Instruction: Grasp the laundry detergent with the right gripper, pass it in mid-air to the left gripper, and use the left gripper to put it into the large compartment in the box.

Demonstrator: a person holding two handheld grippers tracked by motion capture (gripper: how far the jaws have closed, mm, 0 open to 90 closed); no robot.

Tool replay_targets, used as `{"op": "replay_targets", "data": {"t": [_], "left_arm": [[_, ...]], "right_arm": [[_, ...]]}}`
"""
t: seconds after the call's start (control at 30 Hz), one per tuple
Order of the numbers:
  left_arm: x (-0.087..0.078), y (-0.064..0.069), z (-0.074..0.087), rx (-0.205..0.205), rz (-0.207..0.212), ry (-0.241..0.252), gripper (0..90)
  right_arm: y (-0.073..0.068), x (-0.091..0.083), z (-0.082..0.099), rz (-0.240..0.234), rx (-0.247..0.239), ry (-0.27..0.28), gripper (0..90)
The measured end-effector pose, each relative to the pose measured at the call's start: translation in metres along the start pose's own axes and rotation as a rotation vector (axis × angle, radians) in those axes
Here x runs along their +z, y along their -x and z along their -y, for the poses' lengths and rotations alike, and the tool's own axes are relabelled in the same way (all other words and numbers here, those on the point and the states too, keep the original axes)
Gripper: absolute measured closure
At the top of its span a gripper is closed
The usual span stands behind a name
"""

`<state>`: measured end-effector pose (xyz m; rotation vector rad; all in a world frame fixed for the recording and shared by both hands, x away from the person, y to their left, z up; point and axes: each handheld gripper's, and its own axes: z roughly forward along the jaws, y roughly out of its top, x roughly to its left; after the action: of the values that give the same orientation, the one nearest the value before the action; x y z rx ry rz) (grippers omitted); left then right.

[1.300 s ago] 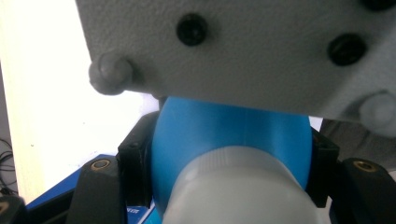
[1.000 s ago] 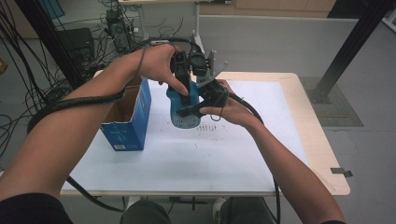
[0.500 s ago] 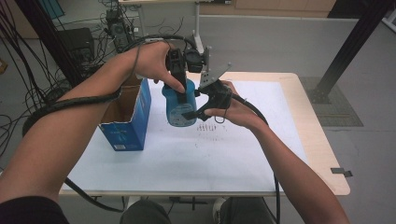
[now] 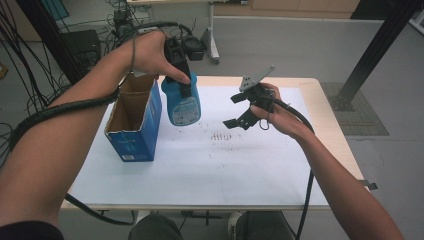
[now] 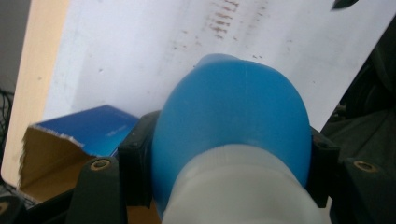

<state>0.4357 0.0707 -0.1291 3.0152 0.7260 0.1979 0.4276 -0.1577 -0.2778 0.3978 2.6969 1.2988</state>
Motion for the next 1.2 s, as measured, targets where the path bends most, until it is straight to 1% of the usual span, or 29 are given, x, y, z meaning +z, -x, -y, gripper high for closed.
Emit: {"op": "replay_targets", "data": {"t": [0.03,0.07,0.1,0.17,0.23,0.4,0.47,0.5,0.53,0.57,0.6,0.77,0.83,0.9,0.93,1.0,1.07,1.1,1.13,1.2], "left_arm": [[-0.003,-0.002,0.001,-0.018,-0.001,-0.002,37.0],[-0.007,-0.004,0.004,-0.042,-0.006,-0.005,37.0],[-0.011,-0.006,0.006,-0.068,-0.011,-0.004,37.0],[-0.017,-0.010,0.010,-0.111,-0.021,0.000,37.0],[-0.026,-0.016,0.016,-0.168,-0.036,0.008,37.1],[-0.044,-0.027,0.034,-0.326,-0.042,0.034,37.0],[-0.050,-0.031,0.041,-0.386,-0.047,0.037,37.0],[-0.054,-0.034,0.045,-0.412,-0.051,0.035,37.0],[-0.058,-0.037,0.050,-0.447,-0.055,0.033,37.0],[-0.061,-0.040,0.053,-0.465,-0.059,0.034,37.0],[-0.065,-0.043,0.058,-0.506,-0.067,0.033,37.0],[-0.078,-0.055,0.075,-0.643,-0.095,0.036,37.0],[-0.081,-0.059,0.081,-0.677,-0.098,0.038,37.0],[-0.083,-0.064,0.088,-0.733,-0.101,0.039,37.0],[-0.084,-0.066,0.091,-0.749,-0.102,0.035,37.0],[-0.084,-0.070,0.097,-0.795,-0.109,0.028,37.0],[-0.085,-0.072,0.101,-0.826,-0.112,0.021,37.0],[-0.085,-0.074,0.105,-0.857,-0.110,0.021,37.0],[-0.085,-0.075,0.106,-0.867,-0.109,0.021,37.0],[-0.085,-0.078,0.112,-0.907,-0.099,0.022,37.0]], "right_arm": [[0.001,-0.007,0.003,0.023,0.002,-0.020,0.2],[0.001,-0.007,0.003,0.023,0.002,-0.020,0.2],[0.002,-0.012,0.005,0.022,0.011,-0.032,0.2],[0.004,-0.019,0.009,0.041,0.012,-0.054,0.2],[0.005,-0.026,0.013,0.049,0.025,-0.065,0.2],[0.007,-0.039,0.020,0.073,0.036,-0.118,0.2],[0.007,-0.046,0.023,0.083,0.034,-0.143,0.2],[0.008,-0.049,0.024,0.090,0.037,-0.148,0.2],[0.008,-0.049,0.024,0.090,0.037,-0.148,0.2],[0.008,-0.052,0.025,0.098,0.037,-0.153,0.2],[0.008,-0.054,0.025,0.103,0.040,-0.155,0.2],[0.009,-0.067,0.026,0.116,0.054,-0.174,0.2],[0.009,-0.073,0.025,0.123,0.054,-0.177,0.2],[0.008,-0.074,0.025,0.124,0.055,-0.177,0.2],[0.008,-0.076,0.024,0.128,0.052,-0.180,0.2],[0.008,-0.079,0.024,0.133,0.052,-0.182,0.2],[0.007,-0.082,0.022,0.136,0.052,-0.180,0.2],[0.007,-0.082,0.022,0.137,0.051,-0.179,0.2],[0.007,-0.084,0.021,0.140,0.050,-0.181,0.2],[0.006,-0.084,0.020,0.140,0.049,-0.181,0.2]]}}
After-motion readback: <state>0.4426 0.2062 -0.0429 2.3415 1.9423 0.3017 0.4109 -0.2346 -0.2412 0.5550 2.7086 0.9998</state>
